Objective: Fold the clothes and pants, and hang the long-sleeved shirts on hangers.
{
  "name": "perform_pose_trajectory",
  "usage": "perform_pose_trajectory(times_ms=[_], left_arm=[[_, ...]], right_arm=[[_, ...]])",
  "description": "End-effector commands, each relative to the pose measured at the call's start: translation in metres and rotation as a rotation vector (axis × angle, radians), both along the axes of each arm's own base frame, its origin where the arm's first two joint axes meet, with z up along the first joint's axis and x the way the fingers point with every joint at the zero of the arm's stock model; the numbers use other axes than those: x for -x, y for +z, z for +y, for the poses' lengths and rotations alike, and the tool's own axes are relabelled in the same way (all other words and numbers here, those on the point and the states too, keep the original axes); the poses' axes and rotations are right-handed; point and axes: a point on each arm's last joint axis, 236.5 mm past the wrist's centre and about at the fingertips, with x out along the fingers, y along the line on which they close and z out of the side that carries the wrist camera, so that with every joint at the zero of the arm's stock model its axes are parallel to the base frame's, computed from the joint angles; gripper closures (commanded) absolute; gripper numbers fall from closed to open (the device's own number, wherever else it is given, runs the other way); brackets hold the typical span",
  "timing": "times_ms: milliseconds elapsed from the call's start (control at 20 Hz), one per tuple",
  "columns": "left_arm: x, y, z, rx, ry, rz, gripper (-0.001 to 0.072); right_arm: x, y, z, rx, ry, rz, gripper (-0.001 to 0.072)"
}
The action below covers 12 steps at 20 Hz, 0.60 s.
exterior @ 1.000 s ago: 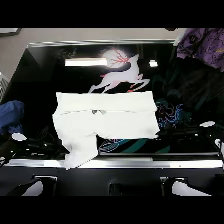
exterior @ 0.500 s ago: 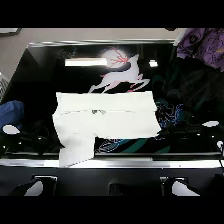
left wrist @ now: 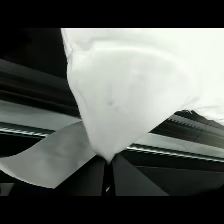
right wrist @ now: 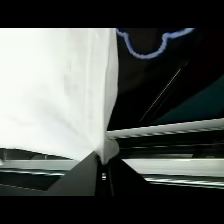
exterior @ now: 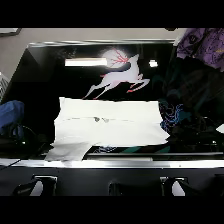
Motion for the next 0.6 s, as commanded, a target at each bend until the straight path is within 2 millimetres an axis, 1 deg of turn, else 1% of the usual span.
perform_pose_trajectory(times_ms=[0, 100, 200, 250, 350, 450, 550], left_arm=[[-0.021, 0.014, -0.001, 0.007, 0.018, -0.102, 0.0692], [-0.046, 0.017, 0.003, 0.008, 0.012, -0.147, 0.0692], [-0.075, 0.016, 0.007, 0.021, 0.004, -0.188, 0.0692], [-0.088, 0.013, 0.009, 0.029, 0.003, -0.195, 0.0692], [-0.114, 0.005, 0.011, 0.061, 0.003, -0.189, 0.0692], [-0.138, 0.000, 0.014, 0.083, 0.003, -0.191, 0.0692], [-0.164, -0.002, 0.017, 0.098, -0.003, -0.206, 0.0692]], right_arm=[[-0.008, 0.014, -0.003, 0.021, -0.036, -0.045, 0.0685], [-0.021, 0.018, -0.008, 0.028, -0.046, -0.070, 0.0685], [-0.041, 0.018, -0.013, 0.035, -0.055, -0.105, 0.0685], [-0.054, 0.015, -0.008, 0.049, -0.034, -0.126, 0.0685], [-0.078, 0.001, 0.011, 0.102, 0.045, -0.144, 0.0686], [-0.099, -0.014, 0.016, 0.205, 0.065, -0.127, 0.0685], [-0.124, -0.015, 0.021, 0.249, 0.094, -0.155, 0.0685]])
